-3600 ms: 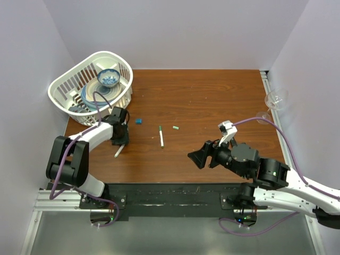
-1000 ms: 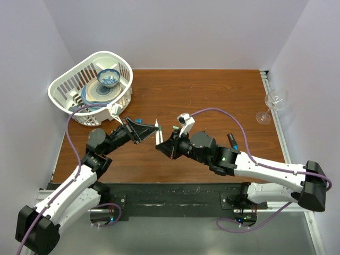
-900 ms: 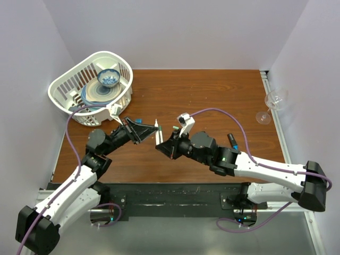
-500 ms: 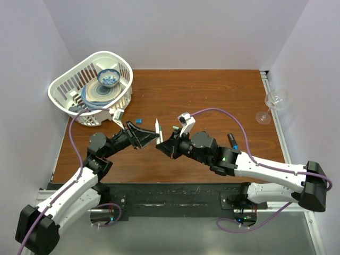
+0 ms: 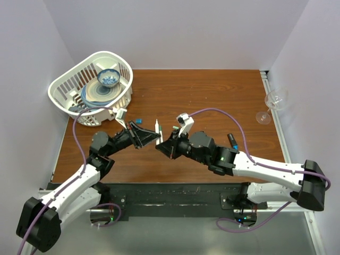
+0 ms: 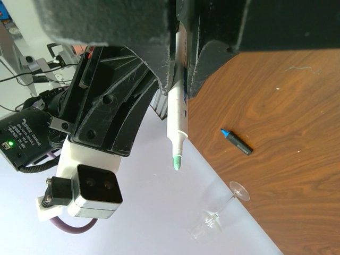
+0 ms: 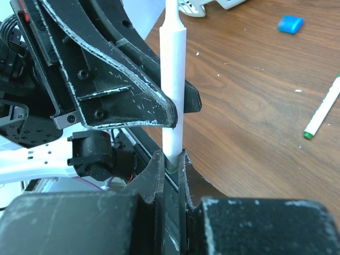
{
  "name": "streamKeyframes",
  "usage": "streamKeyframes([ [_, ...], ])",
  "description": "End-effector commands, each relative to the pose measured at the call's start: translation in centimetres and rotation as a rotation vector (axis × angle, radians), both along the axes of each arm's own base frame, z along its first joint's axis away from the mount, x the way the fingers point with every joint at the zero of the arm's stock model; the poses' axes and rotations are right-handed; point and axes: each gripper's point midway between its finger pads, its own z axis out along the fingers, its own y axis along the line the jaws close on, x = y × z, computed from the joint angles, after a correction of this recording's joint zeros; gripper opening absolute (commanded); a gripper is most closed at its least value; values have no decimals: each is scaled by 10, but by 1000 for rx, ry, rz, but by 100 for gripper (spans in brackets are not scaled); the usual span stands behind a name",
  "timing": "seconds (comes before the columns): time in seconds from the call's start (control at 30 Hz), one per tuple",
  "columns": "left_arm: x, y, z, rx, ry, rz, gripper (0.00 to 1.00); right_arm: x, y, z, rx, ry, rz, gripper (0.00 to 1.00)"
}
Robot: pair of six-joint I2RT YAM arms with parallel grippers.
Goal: Insert the pens into the pen caps
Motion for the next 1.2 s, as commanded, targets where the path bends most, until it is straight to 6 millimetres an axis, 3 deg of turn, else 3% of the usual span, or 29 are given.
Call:
streamKeyframes([
  [0.0, -10, -2, 12, -33, -60, -43, 0, 6, 3, 22, 60, -26, -21, 3],
  [0.03, -9, -1, 11, -27, -65, -36, 0, 6, 2, 21, 52, -21, -28, 9],
  [0.07, -8, -1, 11, -19, -69, -29, 0, 7, 2, 22, 50, -16, -33, 24],
  [0.17, 2, 2, 6, 67, -85, 24, 0, 10, -4, 7, -15, -3, -57, 35],
  [0.37, 38, 39, 9, 299, -127, 317, 0, 42, -45, -40, -205, 50, -232, 38],
  [0.47, 40, 52, 13, 370, -165, 382, 0, 79, -74, -57, -292, 91, -309, 38],
  [0.5, 39, 57, 7, 420, -159, 386, 0, 98, -92, -63, -308, 129, -372, 39],
  [0.6, 38, 68, -6, 509, -156, 411, 0, 123, -109, -82, -362, 249, -481, 41],
  [0.63, 37, 71, -9, 526, -160, 415, 0, 131, -106, -75, -344, 262, -506, 42],
  [0.67, 35, 76, -16, 554, -150, 431, 0, 138, -110, -95, -408, 296, -548, 42],
  [0.7, 35, 79, -18, 571, -163, 440, 0, 147, -106, -88, -398, 292, -568, 42],
  [0.77, 30, 84, -15, 579, -176, 451, 0, 164, -105, -106, -449, 302, -594, 42],
  [0.83, 26, 87, -10, 581, -204, 452, 0, 184, -100, -105, -472, 271, -586, 43],
  [0.87, 24, 91, -12, 594, -202, 464, 0, 196, -96, -119, -483, 280, -573, 42],
  [0.97, 21, 92, -8, 576, -221, 473, 0, 224, -88, -121, -480, 226, -530, 40],
  [1.17, 22, 98, -5, 584, -231, 503, 0, 246, -68, -150, -501, 188, -375, 37],
])
